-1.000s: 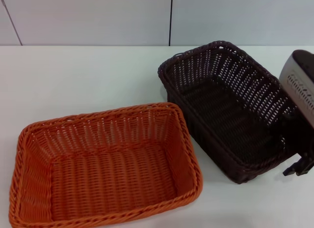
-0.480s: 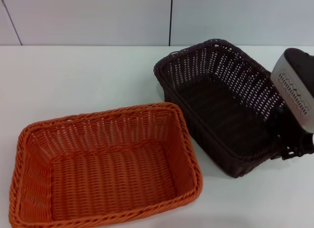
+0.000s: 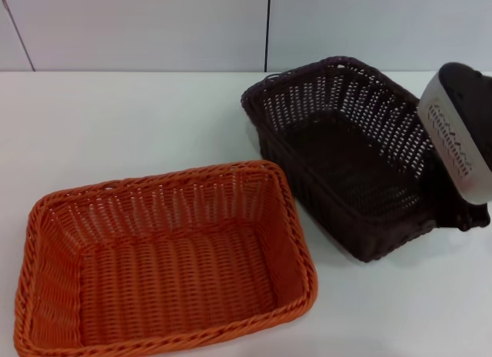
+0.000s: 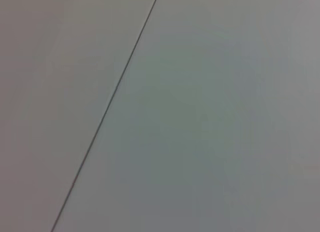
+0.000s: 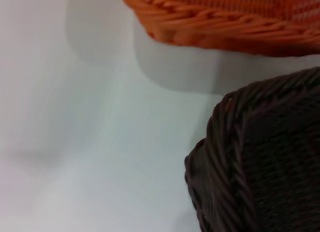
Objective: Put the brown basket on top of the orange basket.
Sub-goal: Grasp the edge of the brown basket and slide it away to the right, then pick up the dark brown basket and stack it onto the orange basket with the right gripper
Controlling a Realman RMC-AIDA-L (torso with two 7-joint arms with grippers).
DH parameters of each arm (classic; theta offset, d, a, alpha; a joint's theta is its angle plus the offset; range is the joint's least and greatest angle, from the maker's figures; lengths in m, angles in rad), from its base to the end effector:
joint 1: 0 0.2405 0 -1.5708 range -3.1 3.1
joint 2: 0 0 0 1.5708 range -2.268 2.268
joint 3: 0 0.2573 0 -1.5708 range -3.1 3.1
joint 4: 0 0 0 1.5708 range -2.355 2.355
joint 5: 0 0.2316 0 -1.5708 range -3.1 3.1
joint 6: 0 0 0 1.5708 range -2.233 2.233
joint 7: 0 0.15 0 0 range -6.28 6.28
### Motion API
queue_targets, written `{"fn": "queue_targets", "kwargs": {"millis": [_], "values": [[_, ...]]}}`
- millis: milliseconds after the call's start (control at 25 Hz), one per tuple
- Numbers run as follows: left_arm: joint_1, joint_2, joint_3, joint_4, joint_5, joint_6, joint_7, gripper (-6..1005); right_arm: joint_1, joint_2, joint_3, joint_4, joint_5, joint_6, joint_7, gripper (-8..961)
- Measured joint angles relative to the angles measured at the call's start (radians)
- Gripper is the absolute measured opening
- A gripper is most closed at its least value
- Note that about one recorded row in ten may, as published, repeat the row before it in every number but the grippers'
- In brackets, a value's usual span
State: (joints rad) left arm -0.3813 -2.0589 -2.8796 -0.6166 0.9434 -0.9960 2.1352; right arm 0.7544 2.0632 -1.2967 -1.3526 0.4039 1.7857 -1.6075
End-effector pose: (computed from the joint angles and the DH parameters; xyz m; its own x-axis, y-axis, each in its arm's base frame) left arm -0.4154 0.3400 0.2027 0.4406 -0.3256 0.8366 0.8968 0.2026 -0.3934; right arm 0.1539 0.3849 0.0269 0.7584 0.3044 0.5764 0.3285 -0.9422 0.0654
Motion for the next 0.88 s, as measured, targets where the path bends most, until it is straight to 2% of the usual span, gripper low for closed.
{"fn": "queue_targets", "kwargs": {"millis": [120, 480, 880], "values": [[0.015, 0.006, -0.001, -0.006, 0.000, -0.001, 0.001, 716, -0.017, 0.009, -0.010, -0.070, 0.000, 0.009, 0.037, 126], [0.025, 0.021, -0.001, -0.008, -0.011, -0.002, 0.002, 716, -0.027, 0.012, -0.056, -0.166, 0.012, 0.005, 0.115, 126], [0.025, 0.023, -0.001, -0.008, -0.011, -0.004, 0.002, 715, -0.018, 0.014, -0.132, -0.238, 0.031, 0.005, 0.191, 126]]}}
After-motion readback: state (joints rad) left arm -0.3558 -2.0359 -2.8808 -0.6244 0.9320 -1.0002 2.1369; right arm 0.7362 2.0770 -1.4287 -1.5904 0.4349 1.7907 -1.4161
